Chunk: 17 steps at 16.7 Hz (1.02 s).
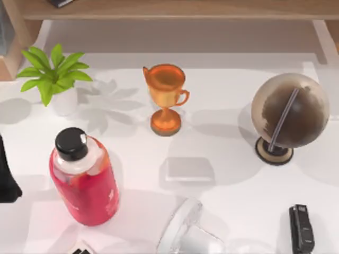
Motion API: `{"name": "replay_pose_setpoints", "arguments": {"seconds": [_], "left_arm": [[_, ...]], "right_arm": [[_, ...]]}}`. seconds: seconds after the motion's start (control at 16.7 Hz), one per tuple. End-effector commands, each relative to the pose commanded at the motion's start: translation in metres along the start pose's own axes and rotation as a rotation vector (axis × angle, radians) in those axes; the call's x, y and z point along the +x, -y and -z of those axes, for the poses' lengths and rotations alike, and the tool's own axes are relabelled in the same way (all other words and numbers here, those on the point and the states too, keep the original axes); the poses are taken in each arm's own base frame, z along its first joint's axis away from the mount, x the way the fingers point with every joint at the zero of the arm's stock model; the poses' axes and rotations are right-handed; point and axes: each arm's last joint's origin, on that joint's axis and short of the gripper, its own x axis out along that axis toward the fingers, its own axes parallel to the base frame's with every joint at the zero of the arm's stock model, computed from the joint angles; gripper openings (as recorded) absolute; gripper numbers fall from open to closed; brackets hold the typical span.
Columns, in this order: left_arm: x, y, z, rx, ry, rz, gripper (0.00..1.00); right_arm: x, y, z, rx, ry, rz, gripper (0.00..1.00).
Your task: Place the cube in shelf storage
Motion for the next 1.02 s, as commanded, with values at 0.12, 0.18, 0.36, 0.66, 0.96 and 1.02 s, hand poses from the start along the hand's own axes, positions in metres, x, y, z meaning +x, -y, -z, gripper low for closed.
{"name": "replay_pose_setpoints", "arguments": {"seconds": [0.12, 0.18, 0.36, 0.66, 0.96, 1.02], "left_arm": [[0.000, 0.000, 0.000, 0.000, 0.000, 0.000, 1.00], [0.000, 0.000, 0.000, 0.000, 0.000, 0.000, 1.00], [0.000, 0.000, 0.000, 0.000, 0.000, 0.000, 1.00], [0.000, 0.000, 0.000, 0.000, 0.000, 0.000, 1.00], [0.000, 0.000, 0.000, 0.000, 0.000, 0.000, 1.00], [0.000, 0.000, 0.000, 0.000, 0.000, 0.000, 1.00]], "right_arm": [[-0.014, 0.000, -0.001, 0.002, 0.002, -0.002, 0.00], [-0.019, 0.001, 0.000, -0.003, 0.001, 0.003, 0.00], [-0.042, -0.003, -0.003, 0.013, 0.002, -0.015, 0.00], [-0.051, 0.000, -0.002, 0.004, 0.001, -0.003, 0.00], [-0.051, 0.000, -0.002, 0.004, 0.001, -0.003, 0.38], [-0.051, 0.000, -0.002, 0.004, 0.001, -0.003, 0.45]]}}
